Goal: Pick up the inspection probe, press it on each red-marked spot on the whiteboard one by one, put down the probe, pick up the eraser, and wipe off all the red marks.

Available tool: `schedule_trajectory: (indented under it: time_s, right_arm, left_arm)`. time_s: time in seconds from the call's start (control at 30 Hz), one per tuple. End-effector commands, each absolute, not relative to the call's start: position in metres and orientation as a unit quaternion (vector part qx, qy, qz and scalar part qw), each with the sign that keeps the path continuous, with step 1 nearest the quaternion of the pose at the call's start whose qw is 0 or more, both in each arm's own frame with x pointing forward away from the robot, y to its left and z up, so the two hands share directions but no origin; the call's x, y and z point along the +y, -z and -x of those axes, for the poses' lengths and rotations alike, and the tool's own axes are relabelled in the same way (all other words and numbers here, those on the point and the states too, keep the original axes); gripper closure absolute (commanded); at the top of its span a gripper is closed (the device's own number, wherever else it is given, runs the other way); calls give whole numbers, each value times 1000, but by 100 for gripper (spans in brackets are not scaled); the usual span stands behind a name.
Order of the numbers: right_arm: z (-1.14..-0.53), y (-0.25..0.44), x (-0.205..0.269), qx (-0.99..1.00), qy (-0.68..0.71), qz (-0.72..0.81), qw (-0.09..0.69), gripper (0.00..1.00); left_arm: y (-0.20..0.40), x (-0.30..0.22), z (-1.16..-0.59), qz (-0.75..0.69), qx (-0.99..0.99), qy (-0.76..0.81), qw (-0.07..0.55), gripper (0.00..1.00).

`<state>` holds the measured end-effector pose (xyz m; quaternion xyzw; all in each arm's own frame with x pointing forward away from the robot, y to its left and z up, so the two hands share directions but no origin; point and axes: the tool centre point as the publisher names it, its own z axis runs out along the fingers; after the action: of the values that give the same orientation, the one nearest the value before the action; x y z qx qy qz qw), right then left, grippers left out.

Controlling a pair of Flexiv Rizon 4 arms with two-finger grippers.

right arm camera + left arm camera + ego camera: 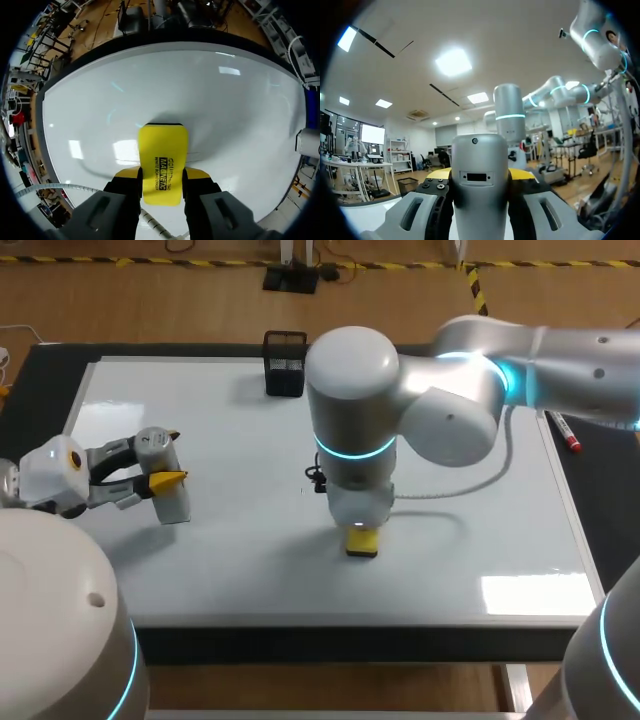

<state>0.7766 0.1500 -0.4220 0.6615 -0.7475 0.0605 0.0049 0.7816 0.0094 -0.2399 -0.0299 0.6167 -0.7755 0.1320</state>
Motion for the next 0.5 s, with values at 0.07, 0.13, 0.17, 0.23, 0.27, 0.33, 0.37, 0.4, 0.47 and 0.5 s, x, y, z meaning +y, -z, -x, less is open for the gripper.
schedule_trajectory:
  time_s: [0.07,0.13,0.17,0.23,0.27,0.33,0.37,0.4,0.47,0.5]
  right_arm:
    - [-775,421,137,-745,-67,-663,1,100]
    - [-776,419,136,-745,-68,-663,1,100]
    - [-776,418,136,-745,-69,-663,0,100]
    - [-777,415,136,-744,-71,-664,-2,100]
    - [-778,413,135,-743,-73,-666,-4,100]
    - [-781,407,135,-739,-76,-669,-9,100]
    - [-783,403,134,-737,-72,-671,-14,100]
    - [-786,399,133,-737,-70,-673,-17,100]
    - [-793,392,132,-728,-71,-681,-22,100]
    - [-797,388,132,-729,-67,-681,-26,100]
  left_arm:
    - [239,9,-781,30,617,775,133,100]
    - [239,9,-781,30,617,775,133,100]
    - [239,9,-781,30,617,775,133,100]
    - [239,9,-781,30,617,775,133,100]
    - [239,9,-781,30,617,775,133,100]
    - [239,9,-781,30,617,775,133,100]
    - [239,9,-781,30,617,775,133,100]
    - [239,9,-781,30,617,775,133,100]
    - [239,9,-781,30,617,775,133,100]
    - [239,9,-781,30,617,775,133,100]
